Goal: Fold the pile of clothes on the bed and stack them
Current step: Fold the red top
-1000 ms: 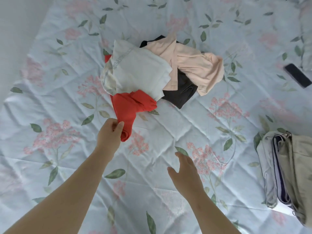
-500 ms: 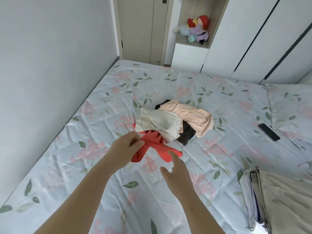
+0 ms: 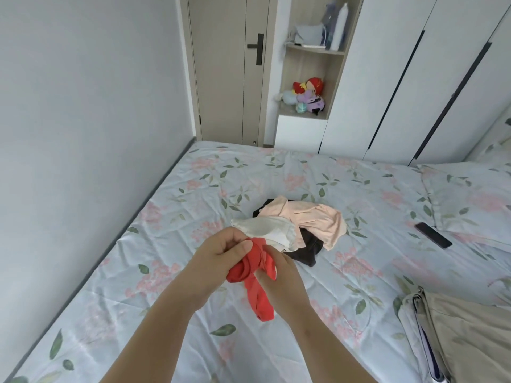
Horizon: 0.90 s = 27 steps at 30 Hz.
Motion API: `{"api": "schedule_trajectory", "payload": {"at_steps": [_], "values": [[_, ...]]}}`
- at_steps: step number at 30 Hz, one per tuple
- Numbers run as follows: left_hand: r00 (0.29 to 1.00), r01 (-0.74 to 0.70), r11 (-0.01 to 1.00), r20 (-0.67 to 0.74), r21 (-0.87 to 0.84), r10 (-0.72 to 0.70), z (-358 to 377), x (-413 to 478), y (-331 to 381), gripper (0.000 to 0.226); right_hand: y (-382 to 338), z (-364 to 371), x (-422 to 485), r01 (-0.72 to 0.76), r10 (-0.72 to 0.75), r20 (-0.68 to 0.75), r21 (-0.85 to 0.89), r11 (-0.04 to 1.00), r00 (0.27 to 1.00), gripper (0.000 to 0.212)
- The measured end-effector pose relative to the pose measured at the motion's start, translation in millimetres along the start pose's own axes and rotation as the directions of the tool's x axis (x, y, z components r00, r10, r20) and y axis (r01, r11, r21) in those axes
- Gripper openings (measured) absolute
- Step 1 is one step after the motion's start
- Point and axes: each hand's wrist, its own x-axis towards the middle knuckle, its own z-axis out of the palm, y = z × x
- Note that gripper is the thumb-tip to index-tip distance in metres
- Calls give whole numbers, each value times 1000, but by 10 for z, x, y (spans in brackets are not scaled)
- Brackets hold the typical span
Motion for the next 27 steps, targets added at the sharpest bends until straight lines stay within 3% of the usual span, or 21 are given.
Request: {"api": "schedule_trajectory", "payload": {"at_steps": [3, 7, 13, 17, 19, 23, 27], "values": [[1000, -31, 996, 1, -81, 31, -68, 20, 46, 20, 18, -13, 54, -45, 46, -34, 18, 999, 998, 31], [989, -28, 995, -149, -100, 13, -267, 153, 90, 23, -52, -260, 173, -42, 73, -220, 144, 989, 973, 20], [964, -122, 988, -247, -94, 95, -315, 336, 229, 23, -537, -621, 282, 155, -38, -344, 319, 935, 938, 26], [934, -263, 961, -271, -86, 232, -352, 453, 444, 23, -978, -915, 308, 416, -254, -466, 286, 863, 847, 31], [922, -290, 952, -293, -94, 252, -365, 515, 524, 22, -1080, -1018, 345, 469, -309, -484, 254, 846, 819, 31], [944, -176, 974, -305, -143, 126, -365, 619, 388, 23, -834, -1013, 408, 320, -278, -358, 63, 945, 891, 28], [947, 9, 999, -321, -48, -24, -304, 629, -2, 24, -310, -886, 382, 70, -86, -199, -83, 994, 976, 17]]}}
